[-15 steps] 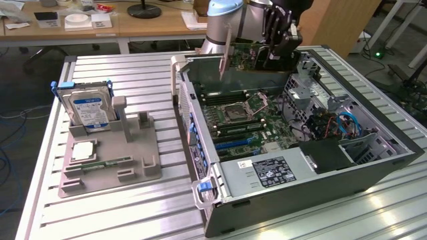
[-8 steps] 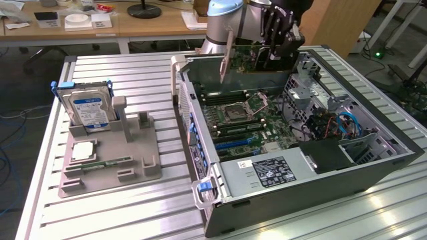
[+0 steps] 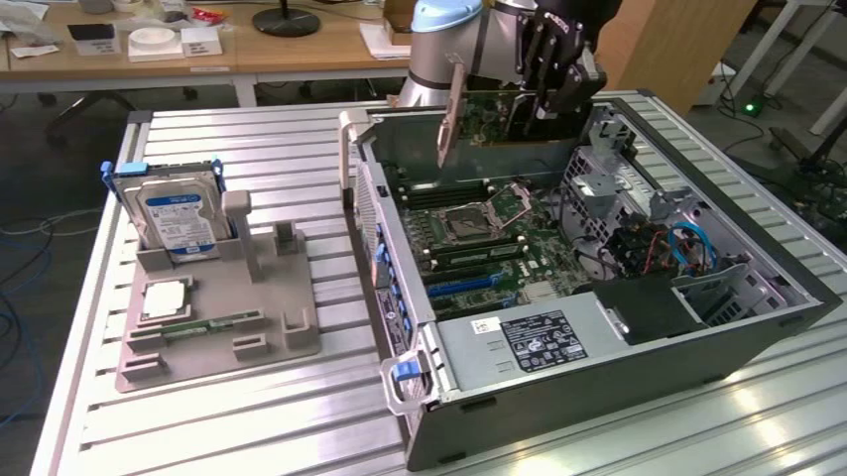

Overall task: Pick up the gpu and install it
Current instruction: 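Insert the gpu into the slot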

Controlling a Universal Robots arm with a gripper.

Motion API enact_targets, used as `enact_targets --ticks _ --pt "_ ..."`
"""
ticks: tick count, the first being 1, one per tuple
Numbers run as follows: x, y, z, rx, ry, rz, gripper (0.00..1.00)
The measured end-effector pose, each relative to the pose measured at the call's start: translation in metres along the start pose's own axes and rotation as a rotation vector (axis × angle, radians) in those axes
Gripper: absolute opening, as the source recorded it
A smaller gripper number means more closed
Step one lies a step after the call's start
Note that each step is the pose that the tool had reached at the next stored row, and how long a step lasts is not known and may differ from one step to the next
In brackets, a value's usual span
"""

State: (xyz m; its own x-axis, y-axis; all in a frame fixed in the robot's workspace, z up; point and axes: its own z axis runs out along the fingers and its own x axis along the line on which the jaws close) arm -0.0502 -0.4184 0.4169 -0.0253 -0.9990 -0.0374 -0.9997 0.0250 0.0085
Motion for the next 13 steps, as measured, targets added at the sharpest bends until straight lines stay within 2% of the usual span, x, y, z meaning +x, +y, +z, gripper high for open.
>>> enact_targets --ticks 13 --pt "0.0002 -0.0001 0.0038 -0.0001 0.0007 -0.007 0.28"
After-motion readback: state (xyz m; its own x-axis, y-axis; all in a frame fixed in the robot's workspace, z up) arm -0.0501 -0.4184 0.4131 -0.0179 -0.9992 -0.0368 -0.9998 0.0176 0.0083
